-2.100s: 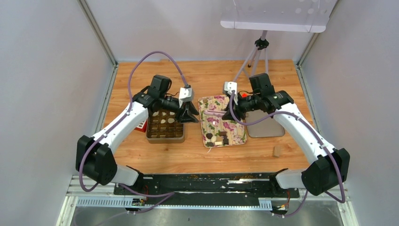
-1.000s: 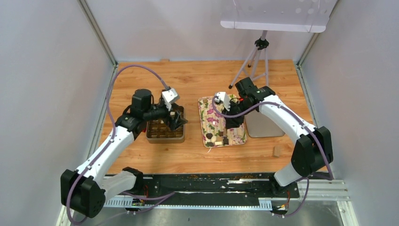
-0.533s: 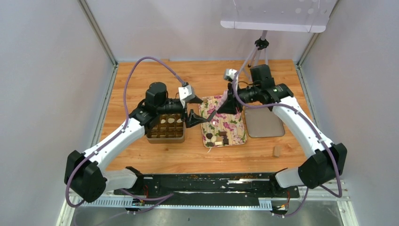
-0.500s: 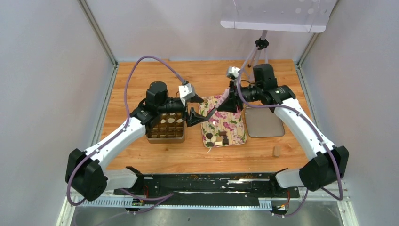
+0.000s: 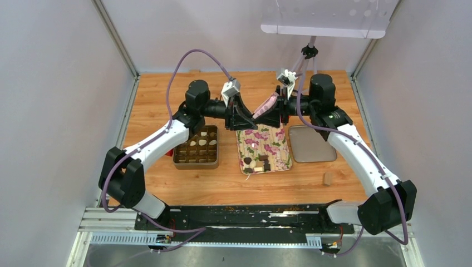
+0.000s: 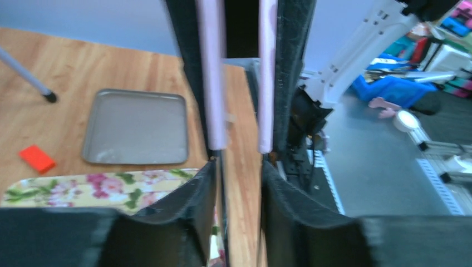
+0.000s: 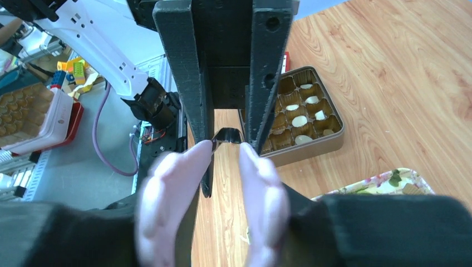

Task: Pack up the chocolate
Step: Pick up the clamp from the plate.

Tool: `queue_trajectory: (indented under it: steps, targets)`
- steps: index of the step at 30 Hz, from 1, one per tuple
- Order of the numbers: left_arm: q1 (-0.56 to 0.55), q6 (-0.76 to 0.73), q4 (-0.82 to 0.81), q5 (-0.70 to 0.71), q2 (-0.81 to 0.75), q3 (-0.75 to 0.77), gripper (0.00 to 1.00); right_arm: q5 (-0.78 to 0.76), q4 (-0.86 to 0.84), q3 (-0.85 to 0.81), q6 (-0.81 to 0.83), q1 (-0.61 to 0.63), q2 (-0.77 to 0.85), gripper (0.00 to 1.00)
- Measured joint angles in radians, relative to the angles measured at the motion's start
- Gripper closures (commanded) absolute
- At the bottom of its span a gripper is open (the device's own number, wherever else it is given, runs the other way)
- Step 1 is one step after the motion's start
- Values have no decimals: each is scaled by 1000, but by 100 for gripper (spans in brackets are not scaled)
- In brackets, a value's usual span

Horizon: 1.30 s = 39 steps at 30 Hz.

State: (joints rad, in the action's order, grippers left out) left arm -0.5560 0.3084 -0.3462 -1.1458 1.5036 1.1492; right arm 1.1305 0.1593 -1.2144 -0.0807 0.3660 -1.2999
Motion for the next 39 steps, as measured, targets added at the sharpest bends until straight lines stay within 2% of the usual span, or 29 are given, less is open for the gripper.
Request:
queue_trajectory:
  steps: [4, 7, 11, 14, 16, 20, 23, 29, 39]
  targets:
    - [0, 29, -3, -27, 19, 3, 75, -24, 71, 5, 68, -6, 6, 38]
    - [9, -33, 105, -24, 19, 21, 77, -33, 188, 5, 159, -27, 30, 28]
    - [31, -305, 464, 35, 15, 95, 77, -48, 392, -8, 327, -90, 70, 24]
    - [32, -561, 750, 143, 11, 157, 74, -74, 546, -33, 479, -116, 85, 17]
    - [21, -684, 884, 216, 7, 183, 72, -87, 602, -47, 542, -110, 89, 16]
    - [-11, -877, 1081, 352, -11, 203, 72, -142, 665, -106, 643, -61, 67, 16]
    - [-29, -966, 1176, 415, -18, 222, 72, -169, 667, -134, 696, -18, 39, 17]
    - [-49, -1068, 1264, 470, -23, 267, 71, -209, 669, -141, 767, 55, -31, 23]
    - [-58, -1122, 1311, 478, -27, 311, 67, -229, 613, -113, 763, 130, -61, 68]
